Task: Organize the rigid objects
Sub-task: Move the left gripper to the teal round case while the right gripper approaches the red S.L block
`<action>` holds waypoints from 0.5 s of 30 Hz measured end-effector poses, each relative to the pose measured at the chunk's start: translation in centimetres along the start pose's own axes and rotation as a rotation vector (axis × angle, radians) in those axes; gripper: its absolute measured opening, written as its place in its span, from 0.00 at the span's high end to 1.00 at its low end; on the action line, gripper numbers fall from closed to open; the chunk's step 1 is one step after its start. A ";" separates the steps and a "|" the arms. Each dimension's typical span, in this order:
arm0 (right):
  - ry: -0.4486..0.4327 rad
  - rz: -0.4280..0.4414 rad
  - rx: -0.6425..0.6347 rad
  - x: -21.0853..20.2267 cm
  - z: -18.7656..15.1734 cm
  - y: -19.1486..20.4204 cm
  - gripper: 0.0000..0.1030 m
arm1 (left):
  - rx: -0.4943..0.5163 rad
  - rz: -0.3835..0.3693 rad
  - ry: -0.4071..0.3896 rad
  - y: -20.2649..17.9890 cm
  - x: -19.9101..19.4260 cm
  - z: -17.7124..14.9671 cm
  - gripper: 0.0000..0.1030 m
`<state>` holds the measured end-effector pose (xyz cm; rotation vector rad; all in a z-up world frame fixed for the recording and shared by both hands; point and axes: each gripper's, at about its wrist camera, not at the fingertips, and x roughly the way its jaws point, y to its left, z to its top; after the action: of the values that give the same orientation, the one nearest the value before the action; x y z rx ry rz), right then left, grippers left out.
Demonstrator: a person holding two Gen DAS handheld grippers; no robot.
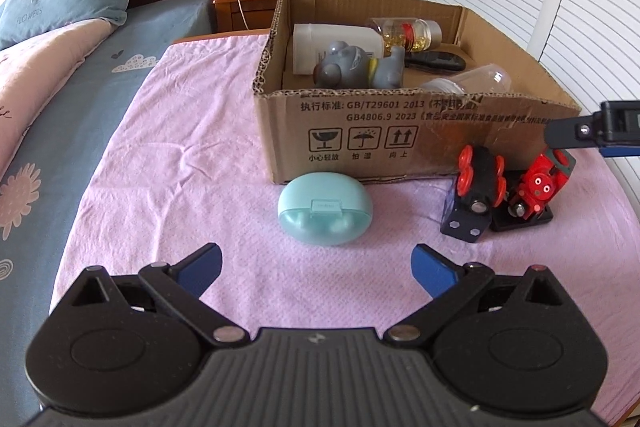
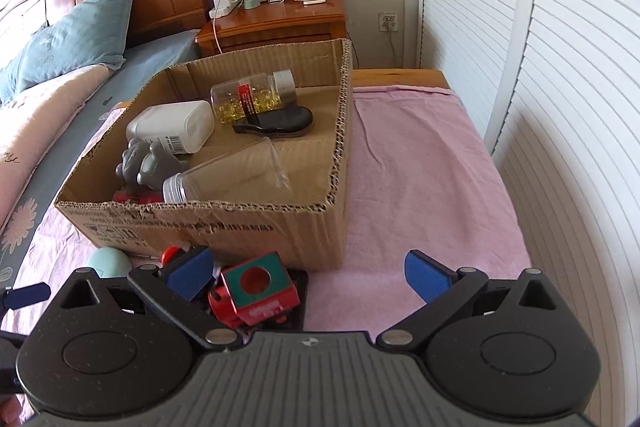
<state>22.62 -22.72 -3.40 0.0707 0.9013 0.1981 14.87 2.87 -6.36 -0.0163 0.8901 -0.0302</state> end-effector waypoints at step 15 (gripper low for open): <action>0.050 -0.031 0.026 0.1 -1.8 -1.7 0.00 | -0.011 -0.024 0.005 -0.1 -0.4 -0.4 0.02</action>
<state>21.48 -24.45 -4.86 0.0759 0.9542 0.1598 14.28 2.79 -6.33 -0.0371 0.8955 -0.0483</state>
